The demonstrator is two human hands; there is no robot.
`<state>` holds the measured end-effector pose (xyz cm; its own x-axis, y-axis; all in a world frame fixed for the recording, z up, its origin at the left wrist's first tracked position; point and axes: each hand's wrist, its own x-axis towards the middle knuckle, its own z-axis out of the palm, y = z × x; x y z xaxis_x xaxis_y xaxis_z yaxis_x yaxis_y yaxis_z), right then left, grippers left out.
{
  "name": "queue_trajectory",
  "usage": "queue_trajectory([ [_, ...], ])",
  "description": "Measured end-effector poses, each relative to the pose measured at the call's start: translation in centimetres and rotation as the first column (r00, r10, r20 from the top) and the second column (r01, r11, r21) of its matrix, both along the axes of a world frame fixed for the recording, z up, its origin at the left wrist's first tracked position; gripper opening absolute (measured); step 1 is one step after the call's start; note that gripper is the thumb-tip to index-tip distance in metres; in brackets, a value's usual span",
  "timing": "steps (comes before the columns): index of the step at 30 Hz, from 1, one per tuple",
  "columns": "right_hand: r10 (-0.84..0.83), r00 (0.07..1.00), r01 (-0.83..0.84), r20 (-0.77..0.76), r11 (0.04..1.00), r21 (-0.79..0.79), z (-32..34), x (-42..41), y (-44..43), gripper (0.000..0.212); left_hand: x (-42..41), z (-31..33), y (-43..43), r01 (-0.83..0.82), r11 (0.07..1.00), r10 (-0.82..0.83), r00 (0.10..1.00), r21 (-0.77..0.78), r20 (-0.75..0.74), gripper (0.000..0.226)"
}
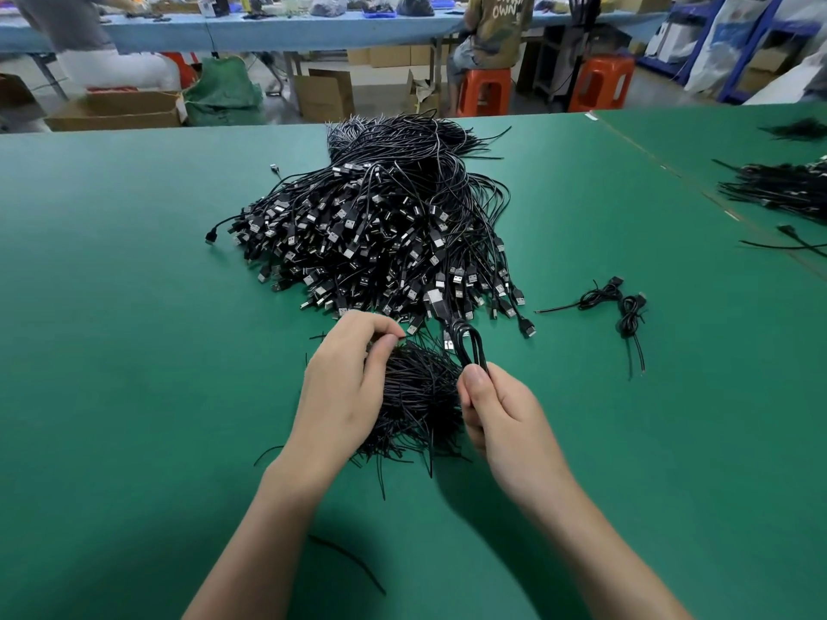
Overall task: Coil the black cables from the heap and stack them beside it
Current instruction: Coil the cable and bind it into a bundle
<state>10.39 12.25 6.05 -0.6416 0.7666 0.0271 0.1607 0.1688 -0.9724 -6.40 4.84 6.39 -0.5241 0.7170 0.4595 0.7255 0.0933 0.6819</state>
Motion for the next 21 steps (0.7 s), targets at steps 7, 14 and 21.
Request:
queue_trajectory([
  [7, -0.098, 0.993, 0.060, 0.060, 0.890, 0.453, 3.4, -1.7, 1.2, 0.036, 1.5, 3.1, 1.6, 0.199, 0.969, -0.248, 0.731, 0.150, 0.635, 0.026],
  [14, -0.156, 0.974, 0.027, 0.164, 0.798, 0.602, 5.0, -3.0, 2.4, 0.038, 0.3, 4.2, 2.5, 0.334, 0.886, -0.438, 0.374, 0.322, 0.818, 0.021],
  [21, -0.093, 0.995, 0.074, 0.033, 0.928, 0.365, 4.7, -4.0, 3.5, 0.040, -2.0, 4.1, 3.0, 0.419, 0.850, -0.424, 0.187, 0.319, 0.886, 0.031],
])
